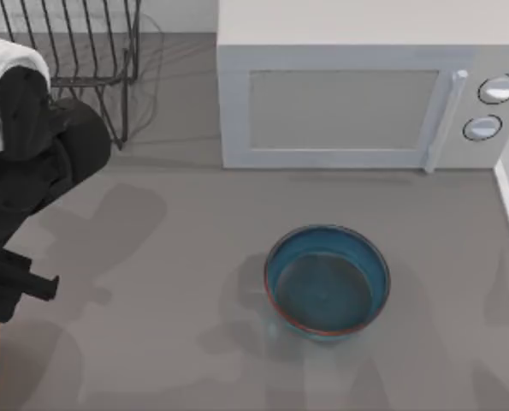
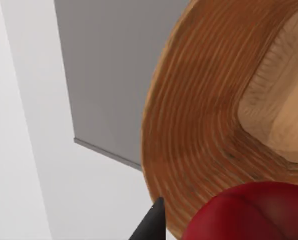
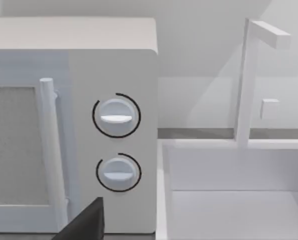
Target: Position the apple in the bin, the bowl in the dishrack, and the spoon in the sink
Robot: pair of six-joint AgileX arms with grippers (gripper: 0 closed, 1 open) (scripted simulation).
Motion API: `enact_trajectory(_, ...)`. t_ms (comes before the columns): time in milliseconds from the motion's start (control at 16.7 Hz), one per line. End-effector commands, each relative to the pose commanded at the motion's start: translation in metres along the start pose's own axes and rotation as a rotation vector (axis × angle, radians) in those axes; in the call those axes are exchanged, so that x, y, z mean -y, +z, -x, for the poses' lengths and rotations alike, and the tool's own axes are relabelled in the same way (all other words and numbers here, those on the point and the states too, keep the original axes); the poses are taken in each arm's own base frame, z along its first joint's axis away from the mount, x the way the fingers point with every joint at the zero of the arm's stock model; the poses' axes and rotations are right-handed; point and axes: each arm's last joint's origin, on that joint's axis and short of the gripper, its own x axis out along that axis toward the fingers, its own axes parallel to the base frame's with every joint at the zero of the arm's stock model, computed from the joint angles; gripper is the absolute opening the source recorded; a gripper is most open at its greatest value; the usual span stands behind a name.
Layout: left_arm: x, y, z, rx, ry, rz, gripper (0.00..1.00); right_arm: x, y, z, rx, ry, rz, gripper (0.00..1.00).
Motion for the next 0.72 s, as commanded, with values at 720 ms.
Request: enact_trajectory(720, 0.006, -0.004, -0.07, -0.003, 0.002, 0.006, 0.0, 0.0, 0.0, 0.0, 0.0, 0.0, 0.0, 1.0)
